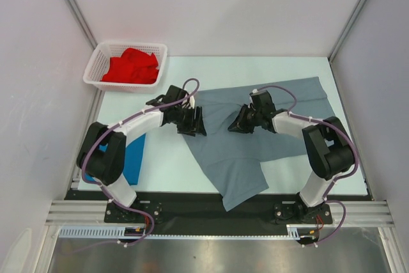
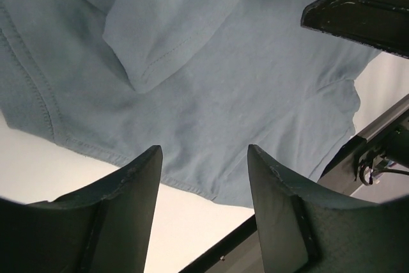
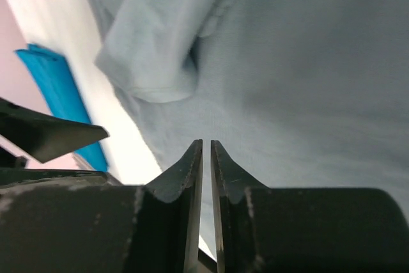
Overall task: Fold and stack the t-shirts
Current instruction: Fold the tshirt
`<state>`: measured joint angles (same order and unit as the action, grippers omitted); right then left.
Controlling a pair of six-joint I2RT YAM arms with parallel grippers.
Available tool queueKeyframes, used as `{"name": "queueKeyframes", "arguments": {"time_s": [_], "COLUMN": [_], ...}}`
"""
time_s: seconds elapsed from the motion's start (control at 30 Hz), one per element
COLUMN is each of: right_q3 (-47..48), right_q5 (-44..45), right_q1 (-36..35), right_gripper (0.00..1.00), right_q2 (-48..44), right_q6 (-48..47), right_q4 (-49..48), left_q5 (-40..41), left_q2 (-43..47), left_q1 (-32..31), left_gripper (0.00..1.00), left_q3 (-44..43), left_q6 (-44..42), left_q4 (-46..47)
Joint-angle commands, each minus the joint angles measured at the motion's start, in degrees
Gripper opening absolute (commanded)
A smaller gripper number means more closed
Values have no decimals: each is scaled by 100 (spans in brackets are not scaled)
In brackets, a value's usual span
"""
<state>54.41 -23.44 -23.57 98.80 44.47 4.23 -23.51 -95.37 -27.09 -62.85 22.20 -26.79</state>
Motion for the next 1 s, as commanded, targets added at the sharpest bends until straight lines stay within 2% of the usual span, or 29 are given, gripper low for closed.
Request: {"name": "queueKeyframes", "arguments": {"time_s": [0.0, 0.33, 0.67, 0.97], "right_q3": [-36, 227, 500, 746], "right_q5": [-55, -204, -161, -108], "right_q1": [-60, 46, 72, 133], "right_gripper": [15, 16, 19, 25], "right_q2": [51, 763, 1211, 1484], "right_q6": [396, 642, 809, 923], "right_q4": [-950, -1398, -1609, -1592], "left_q5": [4, 452, -198, -435], "left_q2": [81, -464, -851, -1027], "left_q1": [20, 72, 441, 450], "left_gripper": [61, 59, 59, 58], "left_q3": [-43, -403, -482, -658], "left_q6": [127, 268, 531, 567], "left_q4": [349, 262, 710, 771]}}
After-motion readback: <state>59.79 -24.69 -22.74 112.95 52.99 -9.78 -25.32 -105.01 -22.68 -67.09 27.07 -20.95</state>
